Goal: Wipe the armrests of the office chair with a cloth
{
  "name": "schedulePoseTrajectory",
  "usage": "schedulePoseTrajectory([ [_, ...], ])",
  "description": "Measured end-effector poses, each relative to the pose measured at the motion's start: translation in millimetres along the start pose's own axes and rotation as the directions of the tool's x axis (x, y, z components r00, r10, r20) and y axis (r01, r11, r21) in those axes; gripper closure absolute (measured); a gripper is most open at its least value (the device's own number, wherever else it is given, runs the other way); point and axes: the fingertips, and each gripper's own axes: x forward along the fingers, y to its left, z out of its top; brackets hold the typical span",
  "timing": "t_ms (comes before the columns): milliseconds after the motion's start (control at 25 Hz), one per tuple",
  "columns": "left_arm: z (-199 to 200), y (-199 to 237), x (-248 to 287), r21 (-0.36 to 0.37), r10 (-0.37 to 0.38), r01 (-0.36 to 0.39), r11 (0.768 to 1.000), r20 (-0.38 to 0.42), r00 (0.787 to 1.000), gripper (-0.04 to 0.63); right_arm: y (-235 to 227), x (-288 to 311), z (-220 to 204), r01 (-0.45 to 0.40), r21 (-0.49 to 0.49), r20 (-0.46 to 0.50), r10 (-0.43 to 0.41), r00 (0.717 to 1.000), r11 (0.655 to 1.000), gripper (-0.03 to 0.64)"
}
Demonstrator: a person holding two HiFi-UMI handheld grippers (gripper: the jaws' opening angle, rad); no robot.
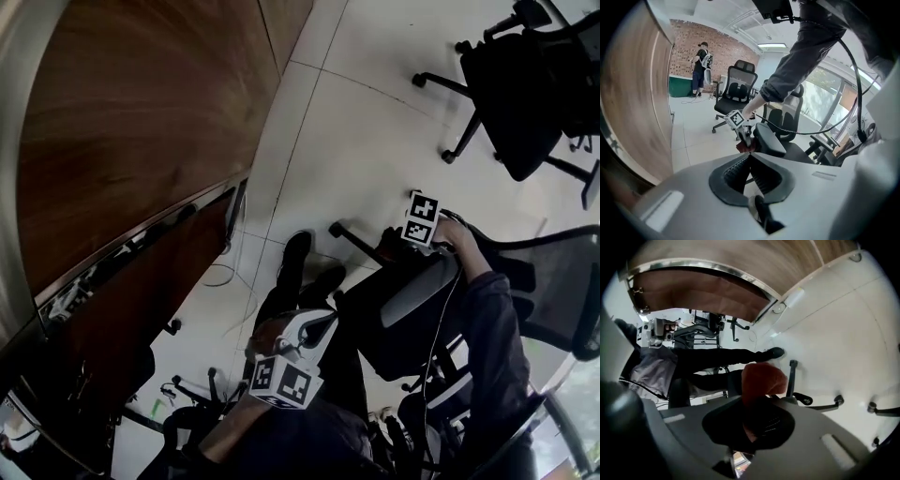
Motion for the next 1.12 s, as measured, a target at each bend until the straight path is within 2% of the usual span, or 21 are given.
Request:
schedulePoseTrajectory([
  [240, 12, -15, 12, -0.007, -0.039, 0.039, 0.999, 0.002, 0.999, 0.58, -49, 20, 2, 0.026, 0.009, -0.081, -0.026, 0.996, 1.0, 0.574],
  [400, -12, -18, 4, -0.031, -0.025, 0.023, 0.999, -0.043, 0.999, 0.58, -82, 44, -3, 0.116, -0.021, -0.15, -0.118, 0.982, 0.993, 0.574],
  [560, -30, -17, 0, -0.04, -0.013, 0.009, 0.999, -0.086, 0.996, 0.58, -100, 56, 1, 0.229, -0.082, -0.15, -0.239, 0.959, 0.97, 0.574],
  [640, -28, -19, -2, -0.034, -0.014, 0.011, 0.999, -0.089, 0.996, 0.58, -99, 54, -1, 0.244, -0.096, -0.146, -0.256, 0.956, 0.965, 0.574],
  [760, -21, -23, -4, -0.016, -0.016, 0.015, 1.0, -0.077, 0.997, 0.58, -77, 36, 2, 0.195, -0.09, -0.098, -0.204, 0.974, 0.977, 0.574],
  [920, -14, -32, -6, 0.014, -0.032, 0.033, 0.999, -0.063, 0.998, 0.58, -12, 2, 1, 0.068, -0.151, -0.057, -0.078, 0.995, 0.986, 0.574],
  [1120, -5, -39, -8, 0.026, -0.05, 0.052, 0.998, -0.054, 0.997, 0.58, 53, -28, -1, -0.064, -0.236, -0.063, 0.051, 0.997, 0.97, 0.574],
])
